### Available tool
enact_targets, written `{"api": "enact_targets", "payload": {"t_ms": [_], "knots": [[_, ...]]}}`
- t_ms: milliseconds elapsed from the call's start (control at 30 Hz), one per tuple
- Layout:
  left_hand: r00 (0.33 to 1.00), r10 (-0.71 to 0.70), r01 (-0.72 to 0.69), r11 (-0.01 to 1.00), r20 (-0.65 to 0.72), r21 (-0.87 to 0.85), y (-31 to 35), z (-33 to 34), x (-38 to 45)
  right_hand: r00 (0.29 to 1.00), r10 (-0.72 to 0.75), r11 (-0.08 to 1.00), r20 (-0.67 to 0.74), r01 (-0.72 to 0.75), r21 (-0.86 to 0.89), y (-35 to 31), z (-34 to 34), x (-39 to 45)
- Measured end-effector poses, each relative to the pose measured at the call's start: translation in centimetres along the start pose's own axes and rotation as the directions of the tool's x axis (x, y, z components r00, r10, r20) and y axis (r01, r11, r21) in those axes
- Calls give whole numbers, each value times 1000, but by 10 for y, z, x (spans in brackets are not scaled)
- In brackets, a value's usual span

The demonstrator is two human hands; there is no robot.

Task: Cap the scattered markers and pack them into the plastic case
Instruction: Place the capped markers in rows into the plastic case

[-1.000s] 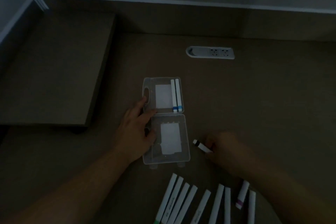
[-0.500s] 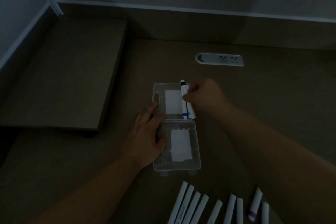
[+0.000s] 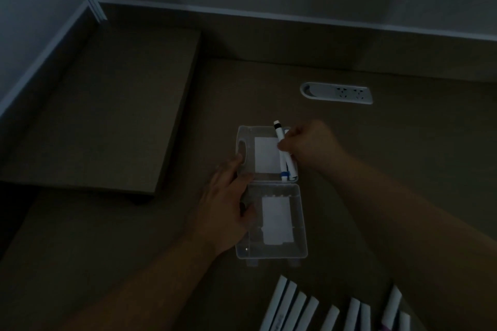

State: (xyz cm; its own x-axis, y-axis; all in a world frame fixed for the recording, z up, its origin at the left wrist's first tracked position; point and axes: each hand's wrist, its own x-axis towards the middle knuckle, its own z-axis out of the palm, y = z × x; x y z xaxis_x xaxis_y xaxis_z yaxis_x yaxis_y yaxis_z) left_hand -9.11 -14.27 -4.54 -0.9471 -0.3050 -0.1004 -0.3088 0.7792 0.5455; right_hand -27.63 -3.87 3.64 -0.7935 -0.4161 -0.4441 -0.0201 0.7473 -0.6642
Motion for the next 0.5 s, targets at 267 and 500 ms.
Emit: {"api": "enact_targets", "payload": {"t_ms": [267,500], "knots": [[1000,-15,15,1000,16,-9,-1,0,0,1000,-20,998,-23,18,-52,3,-2,-2],[1000,-12,12,1000,26,-10,0,-1,-1,999,-1,997,55,-4,81,2,-9,-1]]}}
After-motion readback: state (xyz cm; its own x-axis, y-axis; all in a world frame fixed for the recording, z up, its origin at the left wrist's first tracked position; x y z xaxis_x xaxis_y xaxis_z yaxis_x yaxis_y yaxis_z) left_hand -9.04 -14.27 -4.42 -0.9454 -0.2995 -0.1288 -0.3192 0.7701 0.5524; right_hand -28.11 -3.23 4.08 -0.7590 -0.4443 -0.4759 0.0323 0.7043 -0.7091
